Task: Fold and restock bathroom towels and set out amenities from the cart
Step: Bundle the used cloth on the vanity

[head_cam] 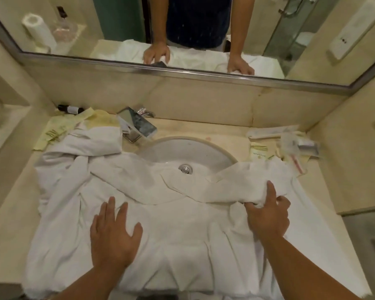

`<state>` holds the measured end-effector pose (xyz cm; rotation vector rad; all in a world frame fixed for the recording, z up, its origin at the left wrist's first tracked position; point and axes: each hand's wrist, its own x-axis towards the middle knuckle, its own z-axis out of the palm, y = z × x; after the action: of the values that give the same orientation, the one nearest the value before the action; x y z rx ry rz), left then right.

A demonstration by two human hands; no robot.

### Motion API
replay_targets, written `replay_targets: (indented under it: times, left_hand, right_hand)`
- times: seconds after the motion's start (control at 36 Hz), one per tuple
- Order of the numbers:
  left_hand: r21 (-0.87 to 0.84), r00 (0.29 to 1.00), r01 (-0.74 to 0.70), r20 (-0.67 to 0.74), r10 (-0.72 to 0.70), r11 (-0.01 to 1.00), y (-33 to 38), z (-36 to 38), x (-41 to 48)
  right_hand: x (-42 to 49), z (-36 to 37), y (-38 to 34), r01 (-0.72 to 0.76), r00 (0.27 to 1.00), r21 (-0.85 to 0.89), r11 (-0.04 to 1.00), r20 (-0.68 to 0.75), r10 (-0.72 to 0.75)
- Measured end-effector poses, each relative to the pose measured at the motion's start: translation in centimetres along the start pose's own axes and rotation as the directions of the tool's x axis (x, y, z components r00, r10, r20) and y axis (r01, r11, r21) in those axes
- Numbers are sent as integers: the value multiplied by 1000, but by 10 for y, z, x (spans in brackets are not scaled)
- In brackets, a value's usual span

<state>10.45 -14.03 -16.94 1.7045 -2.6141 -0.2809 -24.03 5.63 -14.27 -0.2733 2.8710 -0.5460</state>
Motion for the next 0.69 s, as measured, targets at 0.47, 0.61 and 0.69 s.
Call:
replay_targets:
  times: [0.47, 0.61, 0.69]
  left_hand:
    - [-28, 1000, 16, -16, -17, 999, -3, 13, 8]
    - [-44, 998, -56, -25, 55, 997, 0, 14, 8]
    - [-105, 964, -260, -90, 252, 960, 0, 16, 6]
  right_hand:
    - [-36, 18, -89, 499, 860, 365, 786, -99, -500]
    - [-102, 44, -131, 249, 883, 530, 811, 220, -415]
    - [-131, 59, -144, 191, 820, 564, 804, 359, -446]
